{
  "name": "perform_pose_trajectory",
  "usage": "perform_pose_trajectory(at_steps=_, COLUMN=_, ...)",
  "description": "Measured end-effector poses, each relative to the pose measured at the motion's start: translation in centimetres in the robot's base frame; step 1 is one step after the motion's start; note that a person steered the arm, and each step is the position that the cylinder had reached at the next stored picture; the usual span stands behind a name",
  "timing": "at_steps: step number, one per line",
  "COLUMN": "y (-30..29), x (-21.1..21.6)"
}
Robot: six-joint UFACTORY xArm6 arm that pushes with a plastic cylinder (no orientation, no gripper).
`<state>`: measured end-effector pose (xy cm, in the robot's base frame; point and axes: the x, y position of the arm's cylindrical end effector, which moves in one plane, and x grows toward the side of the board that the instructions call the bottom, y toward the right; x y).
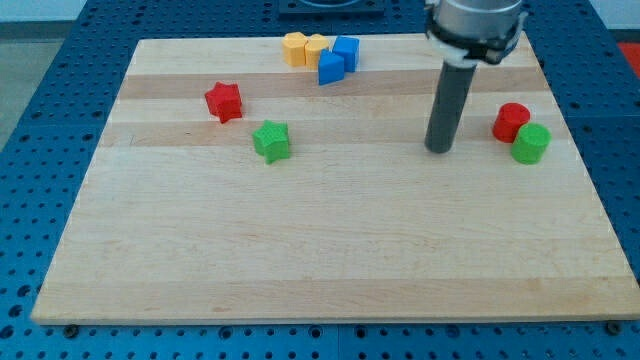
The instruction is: Place your arm at the top left of the green star
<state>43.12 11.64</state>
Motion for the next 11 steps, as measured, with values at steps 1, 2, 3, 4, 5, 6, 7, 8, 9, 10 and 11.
perform_pose_trajectory(at_steps=1, y=-2.8, x=3.8)
perform_pose_trajectory(at_steps=2, y=-8.8, x=4.9)
perform_pose_trajectory(at_steps=3, y=-16.4, x=4.8)
perform_pose_trajectory(at_steps=4, y=-23.9, x=3.1)
perform_pose_trajectory(at_steps=5, y=-28.1, x=-1.1)
perform_pose_trajectory(at_steps=6, y=-28.2, x=-3.2)
perform_pose_trajectory(at_steps=7, y=-26.2, x=-3.2)
perform_pose_trajectory(at_steps=8, y=-23.8, x=-3.2)
perform_pose_trajectory(at_steps=9, y=-21.7, x=-2.8)
perform_pose_trajectory(at_steps=10, y=-19.9, x=-1.4)
perform_pose_trajectory(at_steps=11, y=-18.4, x=0.1)
